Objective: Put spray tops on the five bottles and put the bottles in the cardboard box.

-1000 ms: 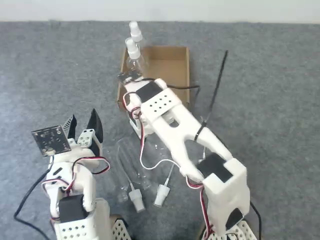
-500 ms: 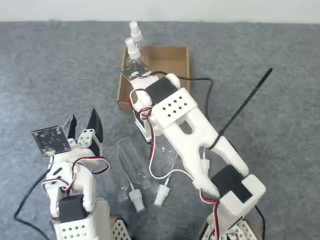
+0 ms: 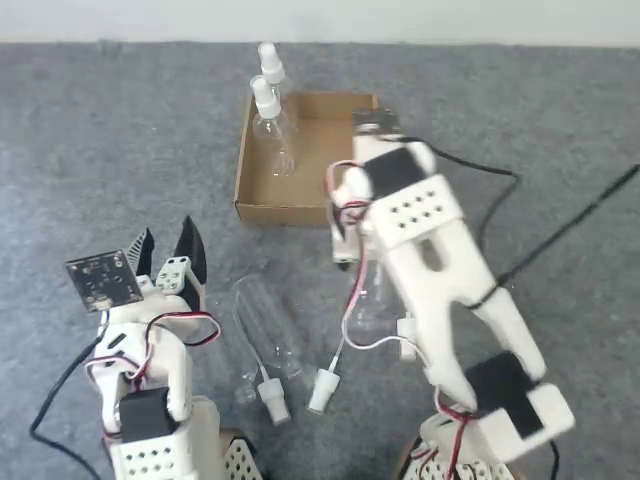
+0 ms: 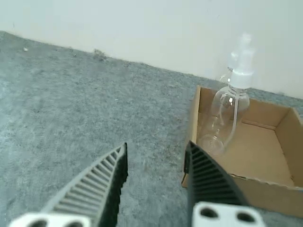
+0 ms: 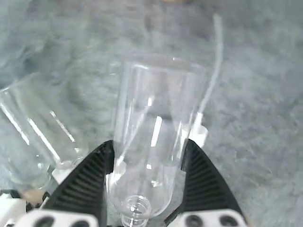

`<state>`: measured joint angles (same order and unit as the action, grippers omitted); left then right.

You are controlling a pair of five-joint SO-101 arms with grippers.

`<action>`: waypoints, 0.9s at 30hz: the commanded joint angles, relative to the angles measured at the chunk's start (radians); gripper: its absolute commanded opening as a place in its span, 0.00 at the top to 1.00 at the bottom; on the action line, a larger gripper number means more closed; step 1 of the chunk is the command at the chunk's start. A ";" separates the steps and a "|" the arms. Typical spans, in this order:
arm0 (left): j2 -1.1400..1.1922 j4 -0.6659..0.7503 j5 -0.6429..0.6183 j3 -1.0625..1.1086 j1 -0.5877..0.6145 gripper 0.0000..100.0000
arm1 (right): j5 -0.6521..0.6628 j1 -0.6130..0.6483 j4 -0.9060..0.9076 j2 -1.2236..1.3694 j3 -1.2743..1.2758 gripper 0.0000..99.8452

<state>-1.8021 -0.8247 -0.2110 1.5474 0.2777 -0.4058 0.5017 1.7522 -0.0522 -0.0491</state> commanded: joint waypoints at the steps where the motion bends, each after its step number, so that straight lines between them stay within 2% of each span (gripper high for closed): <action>1: -0.017 0.037 0.011 -0.013 0.003 0.82 | -0.017 -0.090 0.036 -0.130 0.031 0.98; 14: -0.017 0.041 0.011 -0.030 0.003 0.82 | -0.021 -0.403 0.033 -0.300 0.212 0.98; 21: -0.017 -0.075 0.002 -0.013 0.003 0.82 | -0.025 -0.556 -0.101 -0.328 0.316 0.98; 27: -0.017 -0.084 0.002 0.013 0.005 0.82 | -0.204 -0.634 -0.251 -0.361 0.451 0.98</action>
<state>-1.8021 -0.9091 -0.2125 1.5766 0.2777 -0.5332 -0.1013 1.5727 -0.3498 0.3744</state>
